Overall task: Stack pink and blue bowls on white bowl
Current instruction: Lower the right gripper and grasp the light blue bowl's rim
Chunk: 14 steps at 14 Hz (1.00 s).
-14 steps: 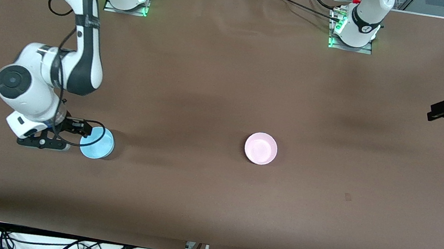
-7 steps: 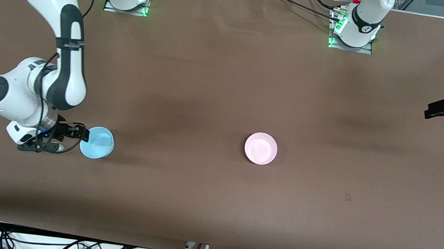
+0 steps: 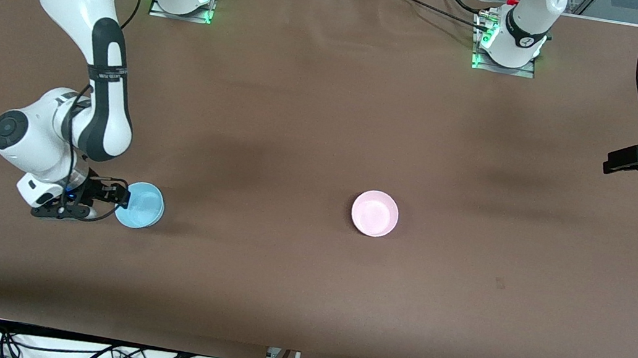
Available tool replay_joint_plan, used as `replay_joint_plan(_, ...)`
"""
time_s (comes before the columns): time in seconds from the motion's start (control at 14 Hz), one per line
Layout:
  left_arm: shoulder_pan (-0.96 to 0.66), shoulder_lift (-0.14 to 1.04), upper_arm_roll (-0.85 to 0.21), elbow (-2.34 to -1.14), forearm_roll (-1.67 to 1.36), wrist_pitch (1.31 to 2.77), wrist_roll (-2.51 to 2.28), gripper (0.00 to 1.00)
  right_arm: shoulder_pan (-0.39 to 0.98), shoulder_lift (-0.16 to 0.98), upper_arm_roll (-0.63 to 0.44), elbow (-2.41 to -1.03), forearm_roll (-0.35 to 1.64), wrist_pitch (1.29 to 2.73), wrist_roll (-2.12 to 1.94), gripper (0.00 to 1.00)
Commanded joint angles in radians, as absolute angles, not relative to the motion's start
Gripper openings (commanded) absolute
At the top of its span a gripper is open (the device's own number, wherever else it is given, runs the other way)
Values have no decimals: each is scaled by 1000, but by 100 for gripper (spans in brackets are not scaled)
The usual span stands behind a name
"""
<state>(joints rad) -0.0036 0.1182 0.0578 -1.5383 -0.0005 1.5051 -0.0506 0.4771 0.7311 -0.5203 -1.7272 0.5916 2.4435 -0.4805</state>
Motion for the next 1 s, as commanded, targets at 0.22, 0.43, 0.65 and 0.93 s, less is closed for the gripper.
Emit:
replay_joint_plan(0.22,-5,141,55,-1486,-14,1477,-46,100,489,732,-505,-1775,620,2522,-500,91)
replay_joint_plan(0.43,-3,141,54,-1486,-14,1477,-46,100,491,730,-505,-1778,620,2517,-500,87)
replay_joint_plan(0.65,-3,141,55,-1486,-14,1477,-46,100,492,727,-505,-1789,620,2517,-500,83)
replay_joint_plan(0.93,-2,141,55,-1485,-15,1477,-46,100,502,727,-503,-1799,620,2517,-499,48)
